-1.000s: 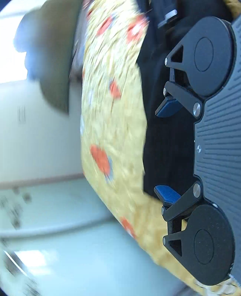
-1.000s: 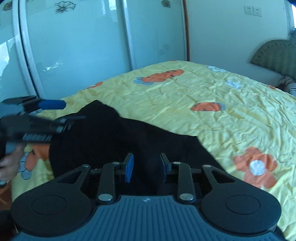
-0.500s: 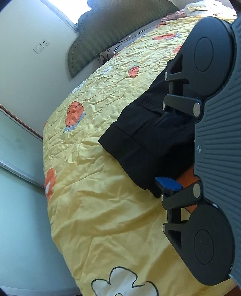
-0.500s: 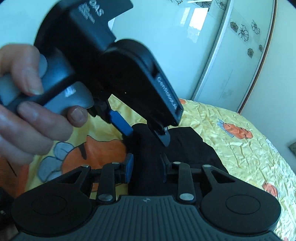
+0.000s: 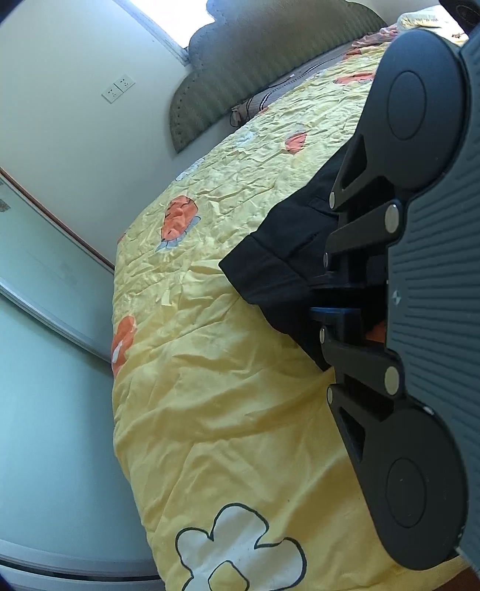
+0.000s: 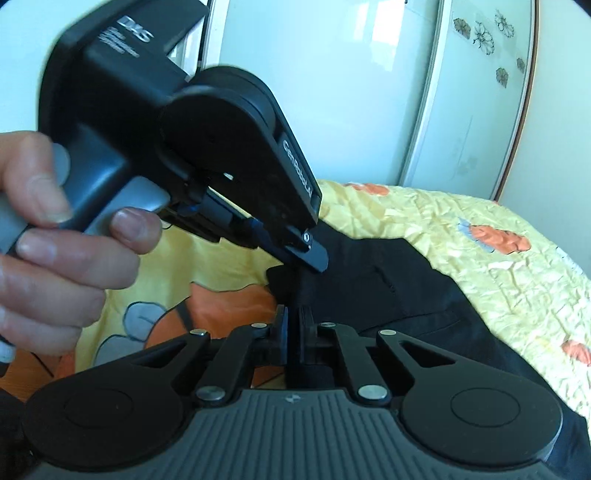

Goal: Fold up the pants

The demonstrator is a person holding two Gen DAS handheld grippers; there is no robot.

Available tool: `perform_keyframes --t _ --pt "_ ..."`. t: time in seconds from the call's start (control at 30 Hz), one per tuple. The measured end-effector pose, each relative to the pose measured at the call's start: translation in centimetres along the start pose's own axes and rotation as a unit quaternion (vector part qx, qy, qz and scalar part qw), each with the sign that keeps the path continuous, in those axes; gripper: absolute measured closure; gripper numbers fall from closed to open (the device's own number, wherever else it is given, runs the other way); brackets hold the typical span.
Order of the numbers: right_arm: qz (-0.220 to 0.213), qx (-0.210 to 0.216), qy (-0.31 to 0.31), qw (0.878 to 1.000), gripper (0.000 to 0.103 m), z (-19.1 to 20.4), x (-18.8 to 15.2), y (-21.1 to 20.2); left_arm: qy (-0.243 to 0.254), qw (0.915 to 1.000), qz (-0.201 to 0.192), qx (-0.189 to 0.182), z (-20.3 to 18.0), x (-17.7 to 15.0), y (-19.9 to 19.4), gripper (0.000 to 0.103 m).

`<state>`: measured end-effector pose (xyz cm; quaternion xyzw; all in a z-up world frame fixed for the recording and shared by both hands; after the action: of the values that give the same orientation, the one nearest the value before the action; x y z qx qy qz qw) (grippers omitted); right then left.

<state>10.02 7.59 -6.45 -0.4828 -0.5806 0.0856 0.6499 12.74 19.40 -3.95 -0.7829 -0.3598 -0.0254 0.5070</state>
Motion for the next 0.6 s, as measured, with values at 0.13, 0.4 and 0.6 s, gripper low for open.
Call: perform_keyframes --t 0.13,0.4,0.6 --pt "0.019 0.033 0.028 0.999 0.097 -0.5 -0.7 1.0 0.021 0.9989 0.000 0.042 0.2 -1.0 0.9 0.092" --pt "-0.035 -0.005 0.158 0.987 0.094 -6.5 -4.9 -7.8 0.095 0.9835 -0.064 0.140 -1.9 -0.9 -1.4 0.068" --pt "0.010 -0.152 0.315 0.937 0.092 -14.9 -17.3 -14.7 0.198 0.9621 -0.110 0.151 -8.6 -3.0 -2.4 0.064"
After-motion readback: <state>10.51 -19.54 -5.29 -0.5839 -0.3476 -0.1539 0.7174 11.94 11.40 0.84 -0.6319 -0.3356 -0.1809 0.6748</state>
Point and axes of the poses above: each gripper's, at about its wrist camera, not at the fingertips, and y roughly the way its jaws point, z to its left, x to its top, the point moved 7 cm from there along y, roughly the way its jaws point, and after that the axes turned 15 degrees about z, right-handed, at the moved point
